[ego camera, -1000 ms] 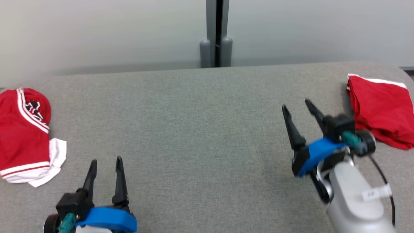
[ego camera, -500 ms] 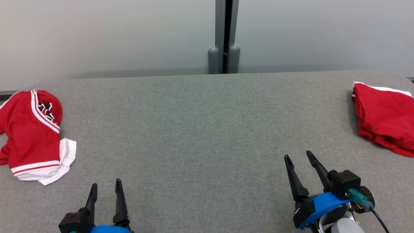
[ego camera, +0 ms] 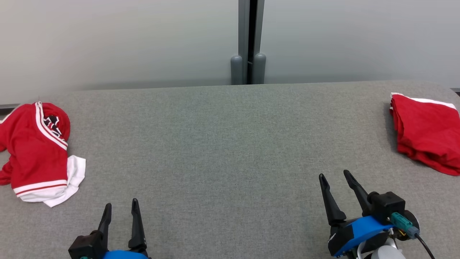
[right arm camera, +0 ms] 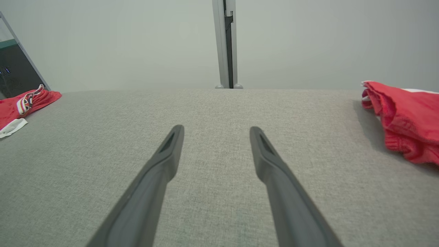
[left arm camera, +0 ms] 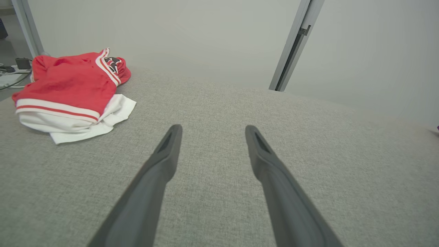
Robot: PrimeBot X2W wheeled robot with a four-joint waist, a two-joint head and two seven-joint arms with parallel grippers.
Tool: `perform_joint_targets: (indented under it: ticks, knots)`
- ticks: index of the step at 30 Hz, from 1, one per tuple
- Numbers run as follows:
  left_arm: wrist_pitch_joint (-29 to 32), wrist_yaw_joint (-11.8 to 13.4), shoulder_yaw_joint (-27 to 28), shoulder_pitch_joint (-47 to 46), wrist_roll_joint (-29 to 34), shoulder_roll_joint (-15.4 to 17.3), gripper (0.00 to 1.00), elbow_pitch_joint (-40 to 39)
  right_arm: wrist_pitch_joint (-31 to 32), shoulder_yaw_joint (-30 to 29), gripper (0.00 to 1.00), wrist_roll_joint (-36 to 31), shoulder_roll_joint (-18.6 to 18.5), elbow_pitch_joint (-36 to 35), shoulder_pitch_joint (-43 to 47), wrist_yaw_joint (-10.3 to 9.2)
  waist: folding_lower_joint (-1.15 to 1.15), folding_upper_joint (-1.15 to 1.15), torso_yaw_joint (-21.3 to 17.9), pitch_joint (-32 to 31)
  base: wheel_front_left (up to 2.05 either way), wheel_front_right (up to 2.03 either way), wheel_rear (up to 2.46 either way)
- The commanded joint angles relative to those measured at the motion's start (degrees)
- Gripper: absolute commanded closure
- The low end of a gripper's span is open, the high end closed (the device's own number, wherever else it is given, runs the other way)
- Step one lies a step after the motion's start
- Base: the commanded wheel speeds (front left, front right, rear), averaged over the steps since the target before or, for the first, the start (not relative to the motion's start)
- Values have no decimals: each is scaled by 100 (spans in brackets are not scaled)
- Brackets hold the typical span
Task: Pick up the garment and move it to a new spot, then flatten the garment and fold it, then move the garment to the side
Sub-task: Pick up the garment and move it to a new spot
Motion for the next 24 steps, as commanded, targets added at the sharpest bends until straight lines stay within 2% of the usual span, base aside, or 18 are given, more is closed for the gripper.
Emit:
perform_joint_targets:
  ticks: [1,7,19,24]
  knots:
    - [-23,4,-16,-82,2,35,0,16,15,1,0,-20,-3,-31,105,1,0,0,20,-4,0,0,0]
    - [-16,-1,-103,-133,6,-3,0,38,71,-39,0,-142,-4,-80,184,1,0,0,373,-68,0,0,0]
    - [14,88,-131,93,50,108,0,-48,192,123,0,-78,-2,-226,386,1,0,0,2026,-372,0,0,0]
    - [73,133,-154,201,50,170,0,-173,203,298,0,42,-5,-155,414,1,0,0,2516,-480,0,0,0]
